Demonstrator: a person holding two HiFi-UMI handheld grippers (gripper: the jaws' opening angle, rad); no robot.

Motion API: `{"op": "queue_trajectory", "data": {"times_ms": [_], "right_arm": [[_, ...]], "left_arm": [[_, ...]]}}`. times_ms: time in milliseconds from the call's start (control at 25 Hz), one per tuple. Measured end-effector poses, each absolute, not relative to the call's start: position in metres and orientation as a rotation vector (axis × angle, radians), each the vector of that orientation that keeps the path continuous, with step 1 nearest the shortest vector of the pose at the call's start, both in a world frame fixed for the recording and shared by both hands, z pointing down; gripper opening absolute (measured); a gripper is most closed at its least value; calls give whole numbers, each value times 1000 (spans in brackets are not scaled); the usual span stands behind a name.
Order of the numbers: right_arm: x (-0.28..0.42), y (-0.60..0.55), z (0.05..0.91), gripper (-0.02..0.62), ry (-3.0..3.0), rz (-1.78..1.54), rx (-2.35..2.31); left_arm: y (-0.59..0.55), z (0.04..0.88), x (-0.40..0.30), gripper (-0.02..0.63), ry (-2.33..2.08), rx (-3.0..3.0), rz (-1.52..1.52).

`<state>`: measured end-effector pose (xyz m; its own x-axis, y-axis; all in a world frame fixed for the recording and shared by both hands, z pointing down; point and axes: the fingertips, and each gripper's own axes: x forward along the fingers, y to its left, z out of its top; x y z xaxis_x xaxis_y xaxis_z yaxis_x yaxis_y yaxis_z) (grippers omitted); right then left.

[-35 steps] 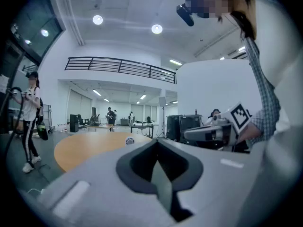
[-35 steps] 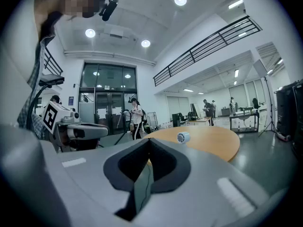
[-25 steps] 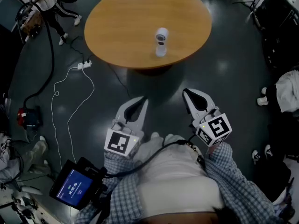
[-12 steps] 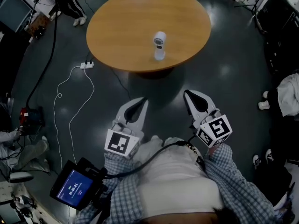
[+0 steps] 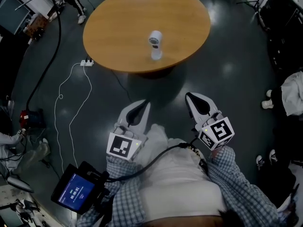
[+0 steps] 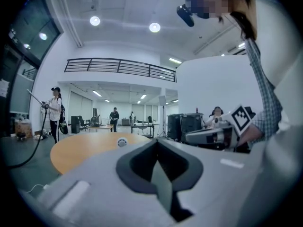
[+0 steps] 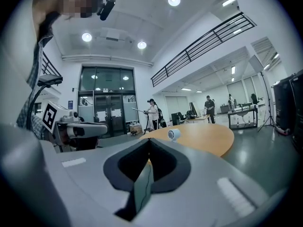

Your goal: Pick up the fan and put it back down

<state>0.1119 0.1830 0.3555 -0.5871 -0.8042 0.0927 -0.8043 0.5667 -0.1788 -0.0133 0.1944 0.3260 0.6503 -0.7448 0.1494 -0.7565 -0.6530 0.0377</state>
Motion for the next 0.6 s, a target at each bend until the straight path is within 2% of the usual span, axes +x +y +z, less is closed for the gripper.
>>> {"op": "queue_trajectory", "data": {"times_ms": [600], "right_arm": [[82,76,357,3,-2749,275,1409]], "left_arm": [[80,340,-36,0,-1152,2796,167]]}}
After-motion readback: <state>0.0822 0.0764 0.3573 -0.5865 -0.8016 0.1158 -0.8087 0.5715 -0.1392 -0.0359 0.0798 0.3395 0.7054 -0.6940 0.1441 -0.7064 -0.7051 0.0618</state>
